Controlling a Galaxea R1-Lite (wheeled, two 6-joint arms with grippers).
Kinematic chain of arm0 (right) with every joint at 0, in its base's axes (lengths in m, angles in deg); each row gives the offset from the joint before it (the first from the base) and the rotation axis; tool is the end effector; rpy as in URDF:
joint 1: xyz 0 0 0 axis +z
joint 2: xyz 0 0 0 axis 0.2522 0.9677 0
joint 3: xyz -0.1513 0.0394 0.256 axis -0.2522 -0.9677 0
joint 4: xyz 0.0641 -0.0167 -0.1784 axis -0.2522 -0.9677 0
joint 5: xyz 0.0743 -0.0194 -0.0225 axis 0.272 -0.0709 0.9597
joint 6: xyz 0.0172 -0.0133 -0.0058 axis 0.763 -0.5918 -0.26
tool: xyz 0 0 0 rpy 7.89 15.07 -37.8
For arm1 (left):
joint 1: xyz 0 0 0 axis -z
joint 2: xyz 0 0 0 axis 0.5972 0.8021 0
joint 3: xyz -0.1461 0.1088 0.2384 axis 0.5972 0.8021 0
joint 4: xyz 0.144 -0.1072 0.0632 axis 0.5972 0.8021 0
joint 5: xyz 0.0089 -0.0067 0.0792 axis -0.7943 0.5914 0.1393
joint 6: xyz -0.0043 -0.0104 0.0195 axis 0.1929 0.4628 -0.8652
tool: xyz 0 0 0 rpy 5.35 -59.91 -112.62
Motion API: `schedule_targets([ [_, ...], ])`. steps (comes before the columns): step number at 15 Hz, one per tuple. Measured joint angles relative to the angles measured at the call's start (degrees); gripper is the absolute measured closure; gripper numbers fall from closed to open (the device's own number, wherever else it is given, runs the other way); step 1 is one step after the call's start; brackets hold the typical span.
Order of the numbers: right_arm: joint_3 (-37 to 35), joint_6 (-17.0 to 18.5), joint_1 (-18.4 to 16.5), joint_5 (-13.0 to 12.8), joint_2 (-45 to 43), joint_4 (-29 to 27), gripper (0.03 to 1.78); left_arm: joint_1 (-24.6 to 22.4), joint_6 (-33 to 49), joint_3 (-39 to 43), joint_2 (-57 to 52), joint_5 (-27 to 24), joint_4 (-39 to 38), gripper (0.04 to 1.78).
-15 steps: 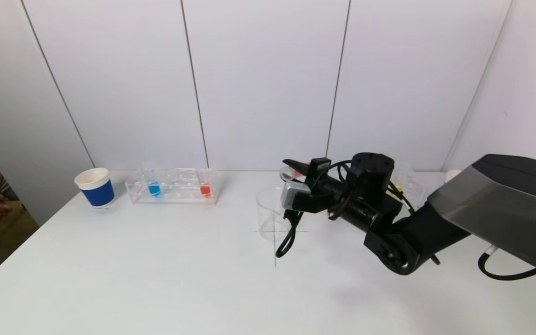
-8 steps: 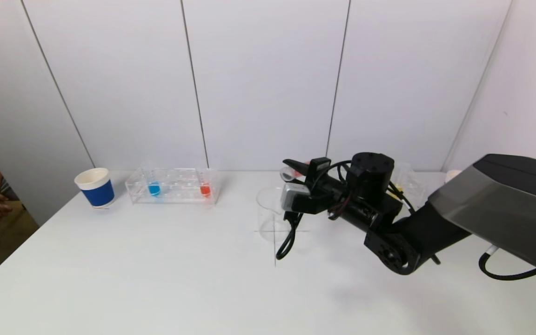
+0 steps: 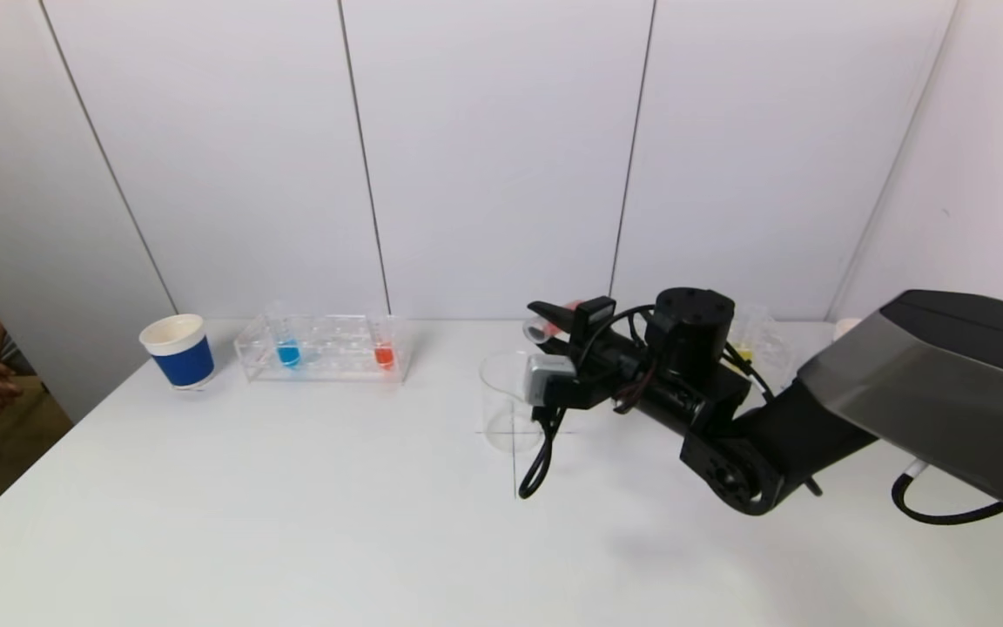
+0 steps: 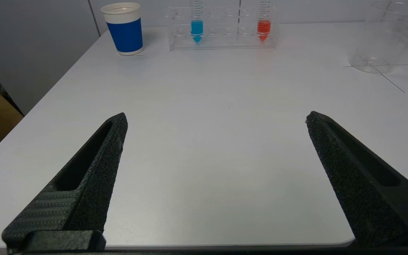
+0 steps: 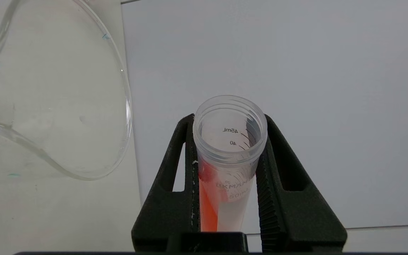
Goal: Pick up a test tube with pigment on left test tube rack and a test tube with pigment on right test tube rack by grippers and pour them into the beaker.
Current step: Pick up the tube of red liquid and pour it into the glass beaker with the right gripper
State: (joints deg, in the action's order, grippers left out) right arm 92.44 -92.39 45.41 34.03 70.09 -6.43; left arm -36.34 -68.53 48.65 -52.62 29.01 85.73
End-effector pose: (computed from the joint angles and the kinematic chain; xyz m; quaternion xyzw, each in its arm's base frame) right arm 0.3572 0.2182 0.0937 -0.5879 -0.2257 0.2835 0.7232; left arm -0.0228 0.0001 0.0759 0.0001 -0.0021 -0.0037 1.0000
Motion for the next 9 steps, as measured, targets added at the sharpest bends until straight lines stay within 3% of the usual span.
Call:
schedule_targets([
  [9, -0.1, -5.2, 0.1, 0.0, 0.0, -0.5, 1.3, 0.0, 0.0, 0.0, 0.0, 0.0, 0.0, 0.06],
])
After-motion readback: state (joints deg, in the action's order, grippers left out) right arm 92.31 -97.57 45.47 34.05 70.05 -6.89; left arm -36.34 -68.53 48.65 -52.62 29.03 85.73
